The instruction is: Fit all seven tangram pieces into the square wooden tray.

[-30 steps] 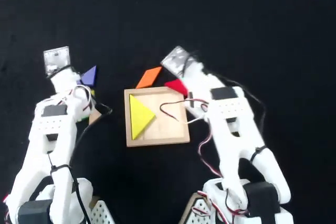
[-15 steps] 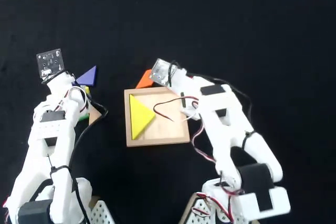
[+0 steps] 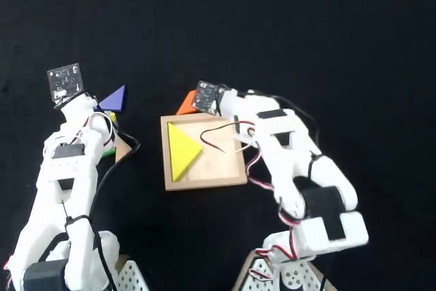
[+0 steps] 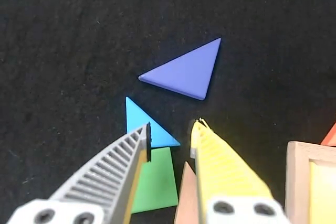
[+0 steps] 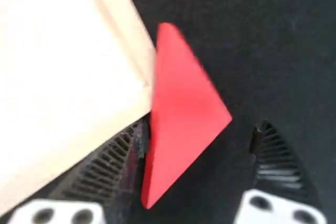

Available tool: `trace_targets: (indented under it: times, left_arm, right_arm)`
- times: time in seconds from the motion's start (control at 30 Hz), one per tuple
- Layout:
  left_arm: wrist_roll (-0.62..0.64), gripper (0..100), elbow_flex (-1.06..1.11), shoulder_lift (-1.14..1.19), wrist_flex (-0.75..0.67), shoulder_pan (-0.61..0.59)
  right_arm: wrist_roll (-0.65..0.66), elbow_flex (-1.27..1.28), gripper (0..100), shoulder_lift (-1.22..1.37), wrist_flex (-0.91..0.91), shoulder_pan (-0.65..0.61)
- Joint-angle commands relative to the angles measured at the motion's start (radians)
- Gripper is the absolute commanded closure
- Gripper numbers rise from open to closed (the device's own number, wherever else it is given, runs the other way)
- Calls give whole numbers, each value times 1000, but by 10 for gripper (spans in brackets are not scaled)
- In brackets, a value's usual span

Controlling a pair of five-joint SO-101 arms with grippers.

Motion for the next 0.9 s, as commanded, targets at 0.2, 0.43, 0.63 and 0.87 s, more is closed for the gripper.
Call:
trace_targets:
  times: [0.2, 0.43, 0.63, 0.87]
  left_arm:
    - [-5, 851, -4, -20, -17, -8]
    - [-5, 851, -5, -20, -17, -8]
    - [-5, 852, -5, -20, -17, -7]
    - [-5, 852, -4, -20, -17, -7]
  right_arm:
    - [66, -114, 764, 56, 29, 23]
    - [98, -119, 772, 61, 12, 25]
    - [98, -116, 921, 61, -44, 26]
    - [97, -120, 963, 33, -40, 34]
